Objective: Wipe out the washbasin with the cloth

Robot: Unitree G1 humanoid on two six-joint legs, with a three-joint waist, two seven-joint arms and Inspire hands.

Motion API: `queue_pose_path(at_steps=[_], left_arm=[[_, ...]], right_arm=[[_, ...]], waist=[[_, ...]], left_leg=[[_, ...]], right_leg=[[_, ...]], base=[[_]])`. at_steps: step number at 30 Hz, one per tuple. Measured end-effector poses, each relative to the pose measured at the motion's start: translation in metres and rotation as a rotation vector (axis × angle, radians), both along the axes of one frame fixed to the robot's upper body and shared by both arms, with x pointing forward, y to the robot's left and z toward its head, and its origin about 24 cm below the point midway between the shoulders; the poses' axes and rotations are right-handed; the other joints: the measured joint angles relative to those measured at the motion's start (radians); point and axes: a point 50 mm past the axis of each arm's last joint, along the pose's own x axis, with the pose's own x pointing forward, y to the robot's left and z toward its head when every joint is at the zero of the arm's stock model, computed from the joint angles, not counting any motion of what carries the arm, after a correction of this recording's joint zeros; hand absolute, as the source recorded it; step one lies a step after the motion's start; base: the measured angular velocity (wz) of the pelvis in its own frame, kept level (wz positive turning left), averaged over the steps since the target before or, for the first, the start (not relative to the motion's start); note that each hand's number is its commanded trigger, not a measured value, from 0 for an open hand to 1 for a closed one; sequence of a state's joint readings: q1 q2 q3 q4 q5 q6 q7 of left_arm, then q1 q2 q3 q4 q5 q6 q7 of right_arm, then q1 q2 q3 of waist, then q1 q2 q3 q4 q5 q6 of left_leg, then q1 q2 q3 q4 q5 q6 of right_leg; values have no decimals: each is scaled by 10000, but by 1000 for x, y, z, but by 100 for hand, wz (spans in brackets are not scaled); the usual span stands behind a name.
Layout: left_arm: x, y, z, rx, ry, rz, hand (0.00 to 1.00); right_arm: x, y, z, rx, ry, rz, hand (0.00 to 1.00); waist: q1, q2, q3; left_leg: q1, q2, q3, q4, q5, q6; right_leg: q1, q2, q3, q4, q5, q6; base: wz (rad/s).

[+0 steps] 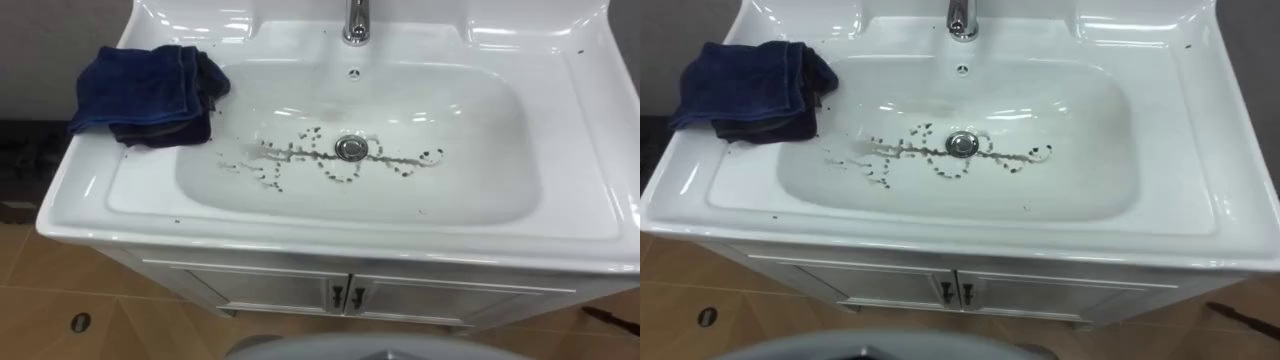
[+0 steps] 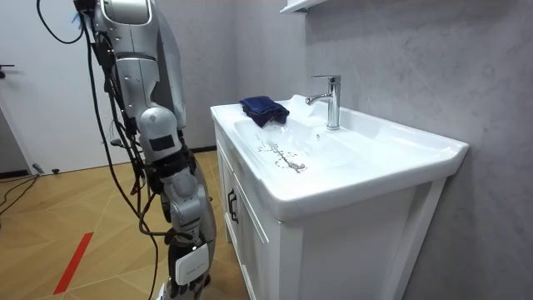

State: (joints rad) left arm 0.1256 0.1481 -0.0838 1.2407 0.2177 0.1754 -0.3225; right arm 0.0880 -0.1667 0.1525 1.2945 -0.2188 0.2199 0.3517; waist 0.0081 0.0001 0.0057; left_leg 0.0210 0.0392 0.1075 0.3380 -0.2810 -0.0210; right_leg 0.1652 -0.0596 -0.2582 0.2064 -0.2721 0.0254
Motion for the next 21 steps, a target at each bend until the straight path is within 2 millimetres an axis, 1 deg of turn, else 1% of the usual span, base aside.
queue_pose_path(at_steps=[5,14,21], left_arm=[[-1,1,0,-131,33,294,0],[-1,1,0,-132,25,302,0],[-1,1,0,-125,14,307,0]], right_arm=[[0,1,0,16,6,31,0],[0,1,0,13,5,45,0],[1,1,0,4,-11,57,0]], waist=[[-4,-10,-12],[14,-34,-17],[21,-42,7]], left_leg=[[4,-1,49,65,3,3],[15,1,87,29,4,1],[34,1,100,8,4,1]], right_leg=[[-58,4,92,7,1,0],[-57,7,122,8,1,-1],[-58,-3,126,-35,0,0]], base=[[-2],[0],[0]])
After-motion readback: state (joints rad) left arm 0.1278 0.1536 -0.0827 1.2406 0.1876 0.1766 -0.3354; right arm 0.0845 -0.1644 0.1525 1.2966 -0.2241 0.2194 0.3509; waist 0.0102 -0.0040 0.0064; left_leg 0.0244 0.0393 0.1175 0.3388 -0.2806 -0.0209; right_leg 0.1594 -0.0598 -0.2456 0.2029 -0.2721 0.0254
